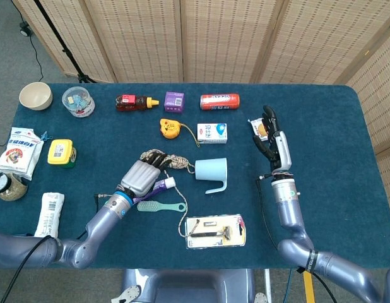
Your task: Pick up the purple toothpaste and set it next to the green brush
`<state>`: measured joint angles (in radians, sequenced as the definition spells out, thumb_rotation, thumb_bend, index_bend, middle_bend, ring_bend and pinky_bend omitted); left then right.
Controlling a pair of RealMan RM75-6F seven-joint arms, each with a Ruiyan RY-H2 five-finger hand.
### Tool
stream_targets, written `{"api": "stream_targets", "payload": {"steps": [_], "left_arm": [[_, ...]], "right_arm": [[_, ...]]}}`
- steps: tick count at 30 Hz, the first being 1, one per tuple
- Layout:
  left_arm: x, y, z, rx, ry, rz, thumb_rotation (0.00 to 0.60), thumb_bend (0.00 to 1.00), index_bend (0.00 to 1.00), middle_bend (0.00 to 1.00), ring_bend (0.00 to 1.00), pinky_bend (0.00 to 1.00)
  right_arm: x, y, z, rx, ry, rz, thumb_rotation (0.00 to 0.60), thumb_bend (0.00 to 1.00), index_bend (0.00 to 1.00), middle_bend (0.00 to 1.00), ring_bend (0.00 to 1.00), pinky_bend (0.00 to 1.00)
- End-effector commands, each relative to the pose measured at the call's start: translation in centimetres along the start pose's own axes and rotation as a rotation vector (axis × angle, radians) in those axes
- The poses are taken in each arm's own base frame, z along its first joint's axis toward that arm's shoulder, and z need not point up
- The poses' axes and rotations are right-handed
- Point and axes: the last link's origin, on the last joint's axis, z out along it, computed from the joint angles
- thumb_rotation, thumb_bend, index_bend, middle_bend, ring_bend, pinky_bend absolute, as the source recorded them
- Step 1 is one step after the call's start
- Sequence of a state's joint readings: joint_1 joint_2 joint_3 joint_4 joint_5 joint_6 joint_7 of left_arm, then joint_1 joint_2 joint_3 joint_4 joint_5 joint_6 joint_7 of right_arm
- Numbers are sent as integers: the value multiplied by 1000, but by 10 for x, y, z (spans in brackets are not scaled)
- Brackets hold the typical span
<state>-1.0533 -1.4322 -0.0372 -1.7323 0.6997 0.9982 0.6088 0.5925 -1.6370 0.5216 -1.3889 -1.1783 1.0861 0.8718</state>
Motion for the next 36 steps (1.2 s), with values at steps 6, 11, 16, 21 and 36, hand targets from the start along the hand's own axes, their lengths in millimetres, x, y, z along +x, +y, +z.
{"api": "stream_targets", "payload": {"steps": [6, 11, 16, 21, 36], "left_arm": [[21, -44, -35, 101, 159, -64, 600, 989, 129, 32, 42, 266], [23, -69, -58, 155, 242, -76, 600, 989, 229, 132, 155, 266], [22, -95, -85, 224, 311, -106, 600, 988, 306, 220, 256, 301], [15, -120, -110, 293, 353, -121, 600, 985, 355, 267, 301, 328], [-10, -169, -186, 466, 383, -123, 600, 978, 362, 275, 299, 330]], "right_arm": [[27, 1, -6, -4, -23, -206, 477, 0, 0, 0, 0, 0], [42, 4, -9, -2, -24, -373, 600, 0, 0, 0, 0, 0], [59, 7, -13, -7, -7, -527, 600, 0, 0, 0, 0, 0], [77, 9, -22, -8, 0, -710, 600, 0, 2, 0, 0, 0], [125, -3, -78, -70, -59, -1150, 600, 0, 84, 0, 0, 0]]}}
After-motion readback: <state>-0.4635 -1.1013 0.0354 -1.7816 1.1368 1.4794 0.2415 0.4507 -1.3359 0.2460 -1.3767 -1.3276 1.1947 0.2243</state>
